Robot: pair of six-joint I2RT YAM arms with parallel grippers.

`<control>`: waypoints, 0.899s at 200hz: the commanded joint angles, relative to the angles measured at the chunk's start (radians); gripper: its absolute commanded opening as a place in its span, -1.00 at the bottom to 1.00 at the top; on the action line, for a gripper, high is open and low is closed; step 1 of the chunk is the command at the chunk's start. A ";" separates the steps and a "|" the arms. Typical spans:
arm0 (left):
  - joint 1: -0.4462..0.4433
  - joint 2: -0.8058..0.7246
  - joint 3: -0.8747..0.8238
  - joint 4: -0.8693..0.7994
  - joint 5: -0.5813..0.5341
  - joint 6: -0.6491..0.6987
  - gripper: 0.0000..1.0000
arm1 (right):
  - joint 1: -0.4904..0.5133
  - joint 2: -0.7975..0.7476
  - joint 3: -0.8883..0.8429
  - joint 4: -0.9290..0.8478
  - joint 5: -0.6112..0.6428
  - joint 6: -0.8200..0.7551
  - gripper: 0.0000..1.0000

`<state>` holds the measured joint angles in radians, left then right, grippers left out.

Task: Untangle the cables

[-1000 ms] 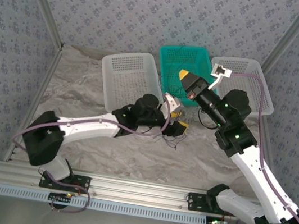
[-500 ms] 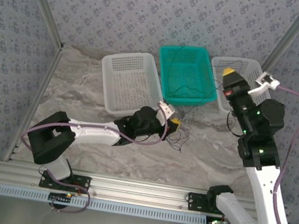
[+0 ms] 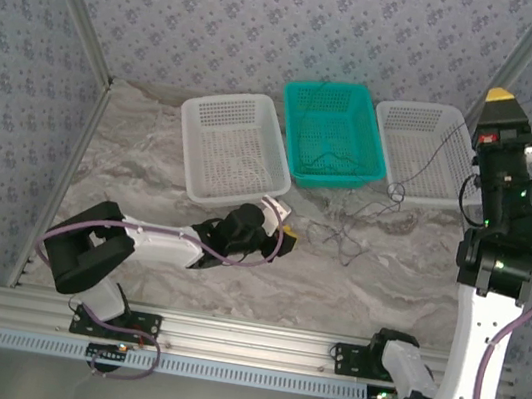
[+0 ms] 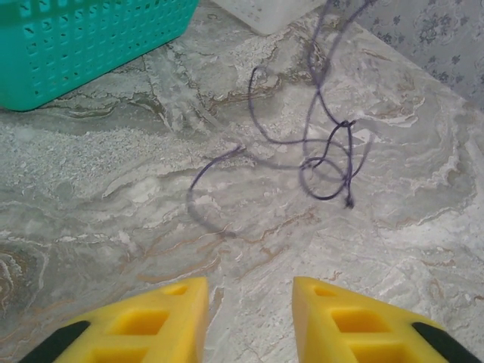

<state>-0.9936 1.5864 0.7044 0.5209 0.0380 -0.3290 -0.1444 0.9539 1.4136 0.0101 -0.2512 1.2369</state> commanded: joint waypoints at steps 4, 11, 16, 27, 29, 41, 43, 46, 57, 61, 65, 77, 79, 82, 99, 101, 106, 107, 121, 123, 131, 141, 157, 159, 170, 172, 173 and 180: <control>0.010 -0.083 -0.010 0.070 0.067 -0.005 -0.07 | 0.007 0.047 0.072 -0.003 -0.069 0.041 -1.00; 0.010 -0.110 -0.005 0.080 0.101 -0.004 0.12 | 0.021 0.050 0.074 -0.005 -0.072 0.038 -1.00; 0.010 -0.131 0.005 0.080 0.127 0.000 0.27 | 0.033 0.051 0.073 -0.007 -0.072 0.032 -1.00; 0.009 -0.164 0.038 0.059 0.169 0.017 0.55 | 0.067 0.049 0.071 -0.019 -0.071 0.008 -1.00; 0.008 -0.170 0.046 0.052 0.178 0.020 0.58 | 0.071 0.048 0.071 -0.019 -0.068 0.004 -1.00; 0.005 -0.187 0.105 0.008 0.220 0.054 0.70 | 0.123 0.042 0.065 -0.035 -0.049 -0.026 -1.00; 0.004 -0.188 0.116 0.001 0.225 0.059 0.70 | 0.129 0.041 0.063 -0.037 -0.044 -0.032 -1.00; 0.003 -0.187 0.133 -0.006 0.233 0.066 0.74 | 0.145 0.039 0.060 -0.037 -0.036 -0.039 -1.00; -0.002 -0.171 0.195 -0.021 0.252 0.090 0.81 | 0.199 0.031 0.048 -0.048 0.001 -0.063 -1.00; -0.002 -0.158 0.217 -0.020 0.258 0.095 0.82 | 0.215 0.027 0.043 -0.050 0.014 -0.073 -1.00; -0.002 -0.144 0.239 -0.018 0.265 0.096 0.83 | 0.230 0.025 0.040 -0.053 0.028 -0.080 -1.00; -0.002 -0.082 0.318 -0.015 0.293 0.104 0.88 | 0.269 0.010 0.026 -0.055 0.060 -0.099 -1.00; -0.002 -0.068 0.331 -0.016 0.299 0.106 0.89 | 0.273 0.009 0.024 -0.054 0.066 -0.100 -1.00; -0.003 -0.050 0.352 -0.016 0.308 0.106 0.89 | 0.280 0.006 0.021 -0.053 0.074 -0.101 -1.00; -0.011 0.061 0.464 0.004 0.340 0.090 0.90 | 0.307 -0.001 0.010 -0.037 0.098 -0.100 -1.00; -0.013 0.076 0.476 0.012 0.341 0.087 0.90 | 0.310 0.000 0.010 -0.037 0.099 -0.100 -1.00; -0.016 0.108 0.501 0.029 0.340 0.076 0.90 | 0.316 -0.001 0.011 -0.035 0.102 -0.101 -1.00; -0.017 0.115 0.505 0.033 0.339 0.074 0.90 | 0.318 -0.001 0.011 -0.034 0.102 -0.102 -1.00; -0.023 0.200 0.574 0.075 0.321 0.027 0.90 | 0.341 0.000 0.014 -0.027 0.111 -0.106 -1.00; -0.023 0.211 0.582 0.081 0.316 0.021 0.90 | 0.345 0.001 0.014 -0.026 0.111 -0.108 -1.00; -0.025 0.249 0.611 0.100 0.291 -0.004 0.90 | 0.358 0.004 0.015 -0.023 0.114 -0.113 -1.00; -0.025 0.288 0.636 0.130 0.263 -0.027 0.82 | 0.371 0.006 0.018 -0.023 0.118 -0.119 -1.00; -0.024 0.344 0.677 0.147 0.255 -0.051 0.42 | 0.386 0.006 0.019 -0.025 0.122 -0.125 -1.00; -0.025 0.350 0.684 0.145 0.256 -0.052 0.35 | 0.387 0.006 0.018 -0.025 0.123 -0.125 -1.00; -0.025 0.380 0.711 0.125 0.255 -0.060 -0.10 | 0.389 0.005 0.019 -0.024 0.125 -0.125 -1.00; -0.025 0.384 0.713 0.121 0.254 -0.060 -0.17 | 0.390 0.005 0.019 -0.024 0.127 -0.125 -1.00; -0.025 0.387 0.714 0.119 0.254 -0.061 -0.20 | 0.390 0.004 0.019 -0.025 0.127 -0.124 -1.00; -0.024 0.397 0.715 0.111 0.249 -0.064 -0.36 | 0.388 0.003 0.020 -0.025 0.132 -0.124 -1.00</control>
<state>-1.0157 1.9614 1.3537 0.5907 0.3019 -0.3542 0.2375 0.9657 1.4254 -0.0414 -0.1501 1.1351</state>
